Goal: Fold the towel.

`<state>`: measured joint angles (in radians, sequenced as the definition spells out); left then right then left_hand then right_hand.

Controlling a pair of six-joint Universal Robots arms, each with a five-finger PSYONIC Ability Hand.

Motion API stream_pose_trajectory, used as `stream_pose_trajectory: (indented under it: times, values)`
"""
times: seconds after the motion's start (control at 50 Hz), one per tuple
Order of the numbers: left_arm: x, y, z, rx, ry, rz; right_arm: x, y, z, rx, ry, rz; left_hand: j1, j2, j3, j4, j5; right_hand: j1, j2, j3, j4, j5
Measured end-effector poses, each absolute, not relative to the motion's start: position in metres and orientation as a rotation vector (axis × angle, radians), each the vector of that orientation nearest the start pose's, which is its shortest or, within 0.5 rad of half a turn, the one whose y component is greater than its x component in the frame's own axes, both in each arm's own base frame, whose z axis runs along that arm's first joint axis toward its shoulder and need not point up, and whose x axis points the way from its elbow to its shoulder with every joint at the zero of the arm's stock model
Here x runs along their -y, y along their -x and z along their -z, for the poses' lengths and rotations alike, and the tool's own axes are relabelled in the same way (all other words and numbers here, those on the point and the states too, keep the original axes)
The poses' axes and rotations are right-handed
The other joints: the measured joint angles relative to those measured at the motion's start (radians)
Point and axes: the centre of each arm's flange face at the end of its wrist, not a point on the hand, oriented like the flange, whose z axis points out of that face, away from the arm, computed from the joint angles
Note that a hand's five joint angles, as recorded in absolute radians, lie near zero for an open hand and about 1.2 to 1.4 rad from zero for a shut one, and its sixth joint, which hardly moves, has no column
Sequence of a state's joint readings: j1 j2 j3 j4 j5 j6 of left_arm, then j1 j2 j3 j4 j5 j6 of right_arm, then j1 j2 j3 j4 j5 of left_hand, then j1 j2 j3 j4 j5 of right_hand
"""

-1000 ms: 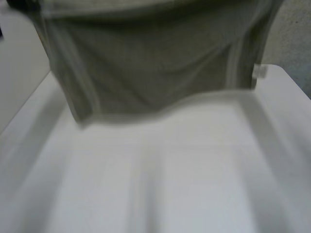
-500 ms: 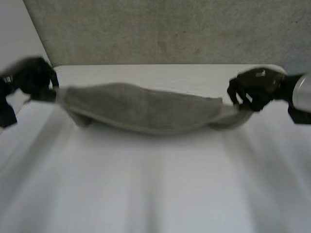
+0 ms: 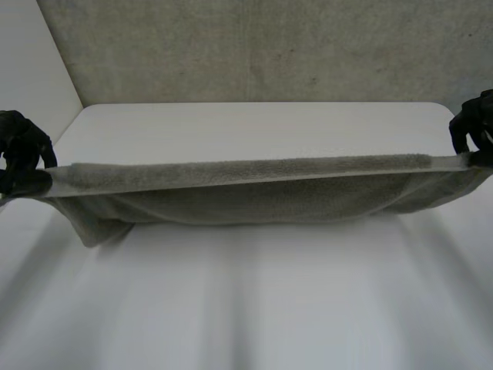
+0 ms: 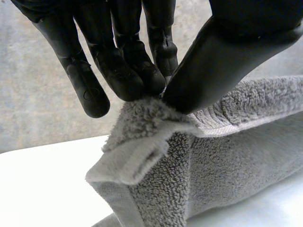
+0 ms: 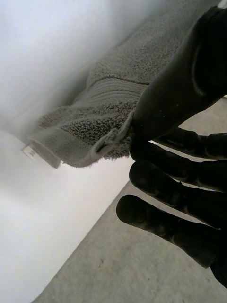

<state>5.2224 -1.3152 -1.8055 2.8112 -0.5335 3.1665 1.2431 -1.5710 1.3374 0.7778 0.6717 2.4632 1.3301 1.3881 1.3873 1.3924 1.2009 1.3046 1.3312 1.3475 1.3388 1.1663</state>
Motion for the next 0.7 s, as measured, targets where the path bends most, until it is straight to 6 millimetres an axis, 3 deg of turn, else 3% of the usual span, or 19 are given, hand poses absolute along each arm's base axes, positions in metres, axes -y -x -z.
stream_pose_trajectory:
  times: [0.12,0.26,0.48,0.7]
  values:
    - [0.246,0.109,-0.291,2.022,0.332,-1.573,0.265,-0.121,-0.34,-2.13,1.024,1.637,0.0,0.0,0.0,0.0,0.0,0.0,0.0,0.0,0.0,0.0]
    - [0.261,0.114,-0.263,2.035,0.346,-1.466,0.274,-0.126,-0.314,-2.132,1.038,1.516,0.0,0.0,0.0,0.0,0.0,0.0,0.0,0.0,0.0,0.001]
    - [0.327,0.125,-0.196,2.287,0.381,-1.33,0.316,-0.167,-0.262,-2.142,1.108,1.272,0.0,0.0,0.0,0.0,0.0,0.001,0.0,0.0,0.0,0.002]
    - [0.377,0.144,-0.166,2.445,0.454,-1.33,0.372,-0.193,-0.232,-2.18,1.081,1.373,0.0,0.0,0.0,0.0,0.0,0.001,0.0,0.0,0.0,0.002]
